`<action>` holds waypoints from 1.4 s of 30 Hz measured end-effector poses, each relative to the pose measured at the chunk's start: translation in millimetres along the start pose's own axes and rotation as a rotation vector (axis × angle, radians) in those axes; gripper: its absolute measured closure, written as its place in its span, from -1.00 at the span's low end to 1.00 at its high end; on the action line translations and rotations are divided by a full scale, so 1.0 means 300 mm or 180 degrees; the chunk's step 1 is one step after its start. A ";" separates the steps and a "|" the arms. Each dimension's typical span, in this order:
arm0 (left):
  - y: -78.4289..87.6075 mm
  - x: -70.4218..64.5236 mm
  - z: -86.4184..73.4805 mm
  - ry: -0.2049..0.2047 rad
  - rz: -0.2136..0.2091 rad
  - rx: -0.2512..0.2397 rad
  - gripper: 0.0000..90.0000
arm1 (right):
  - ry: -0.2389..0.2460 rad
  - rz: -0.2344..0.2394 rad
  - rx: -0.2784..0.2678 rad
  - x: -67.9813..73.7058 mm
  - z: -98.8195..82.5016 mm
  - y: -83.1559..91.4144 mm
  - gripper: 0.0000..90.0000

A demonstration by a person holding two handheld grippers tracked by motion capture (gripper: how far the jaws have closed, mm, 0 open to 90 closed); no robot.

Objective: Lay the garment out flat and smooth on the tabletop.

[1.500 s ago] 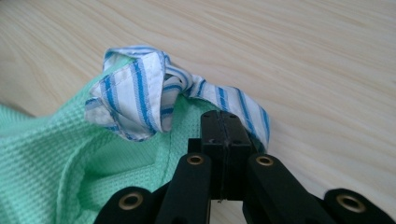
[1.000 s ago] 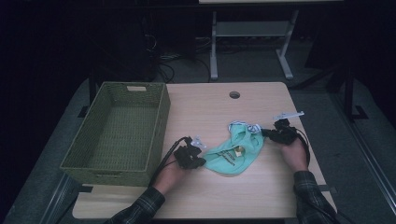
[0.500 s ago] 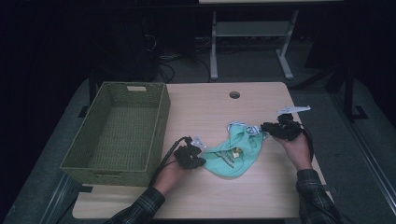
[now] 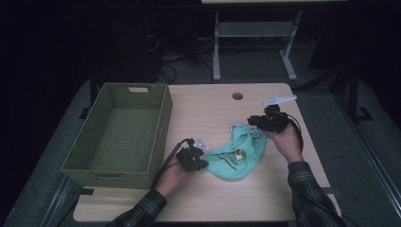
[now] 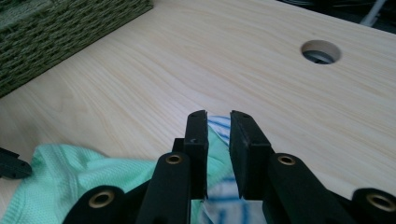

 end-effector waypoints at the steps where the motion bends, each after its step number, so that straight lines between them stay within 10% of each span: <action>1: 0.000 0.000 0.000 0.0000 0.0000 0.0000 1.00 | 0.0000 0.0000 0.0000 0.000 0.000 0.000 0.70; 26: 0.001 -0.001 0.000 -0.0001 -0.0004 0.0029 1.00 | 0.0068 -0.0086 0.0635 0.028 -0.105 -0.253 0.69; 42: 0.001 0.000 0.000 -0.0003 -0.0008 0.0037 1.00 | 0.0077 -0.0162 0.0489 0.025 -0.095 -0.240 1.00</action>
Point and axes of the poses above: each handheld gripper's, and its own axes: y roughly backward along the jaws, z roughly out of its top, x roughly to its left, the point moved 5 cm from there along -y, roughly forward along the jaws
